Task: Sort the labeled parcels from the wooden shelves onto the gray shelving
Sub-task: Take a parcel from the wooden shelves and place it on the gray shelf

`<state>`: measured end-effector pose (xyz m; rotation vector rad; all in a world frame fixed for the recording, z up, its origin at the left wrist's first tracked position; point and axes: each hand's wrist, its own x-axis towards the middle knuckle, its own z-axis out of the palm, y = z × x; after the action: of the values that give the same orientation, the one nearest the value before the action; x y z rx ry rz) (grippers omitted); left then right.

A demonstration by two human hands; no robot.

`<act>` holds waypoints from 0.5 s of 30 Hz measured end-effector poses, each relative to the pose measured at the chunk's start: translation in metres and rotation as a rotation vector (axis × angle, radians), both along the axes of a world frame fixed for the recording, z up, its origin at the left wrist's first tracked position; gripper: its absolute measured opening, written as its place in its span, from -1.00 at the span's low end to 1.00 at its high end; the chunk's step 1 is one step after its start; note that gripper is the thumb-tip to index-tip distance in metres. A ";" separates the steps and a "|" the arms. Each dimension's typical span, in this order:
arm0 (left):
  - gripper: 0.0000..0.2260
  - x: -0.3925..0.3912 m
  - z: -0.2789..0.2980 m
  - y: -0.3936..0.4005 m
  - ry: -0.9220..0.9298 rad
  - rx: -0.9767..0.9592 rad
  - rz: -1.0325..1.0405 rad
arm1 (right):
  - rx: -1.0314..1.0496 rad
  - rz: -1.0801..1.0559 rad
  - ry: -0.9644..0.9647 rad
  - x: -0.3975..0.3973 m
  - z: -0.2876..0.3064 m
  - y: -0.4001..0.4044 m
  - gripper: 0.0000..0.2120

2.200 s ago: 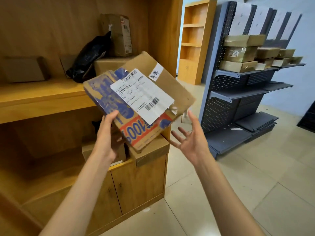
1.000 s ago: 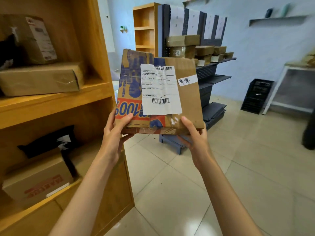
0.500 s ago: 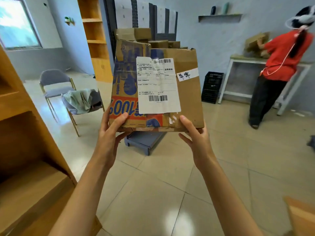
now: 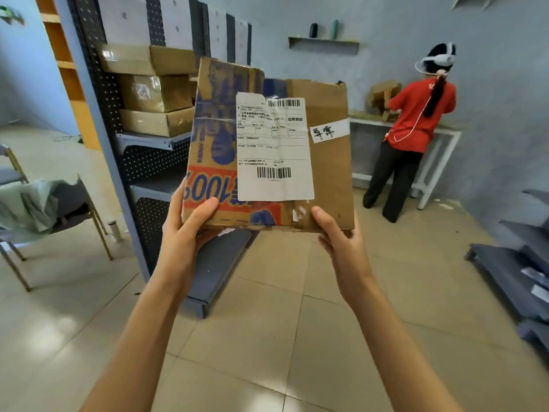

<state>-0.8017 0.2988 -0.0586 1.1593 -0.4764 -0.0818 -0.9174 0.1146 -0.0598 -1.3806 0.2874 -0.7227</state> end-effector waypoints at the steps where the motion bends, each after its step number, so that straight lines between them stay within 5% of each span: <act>1: -0.44 0.013 0.000 -0.015 -0.004 0.006 -0.013 | 0.009 -0.012 0.001 0.010 -0.001 -0.013 -0.39; 8: -0.28 0.089 -0.006 -0.121 -0.003 0.077 -0.095 | 0.067 -0.067 0.023 0.071 -0.012 -0.112 -0.18; 15: -0.39 0.155 -0.010 -0.242 -0.037 0.125 -0.029 | 0.056 -0.017 -0.027 0.152 -0.017 -0.237 -0.30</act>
<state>-0.6470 0.0567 -0.0684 1.2785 -0.5266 -0.1164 -0.7656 -0.1226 -0.0770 -1.3159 0.2962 -0.7421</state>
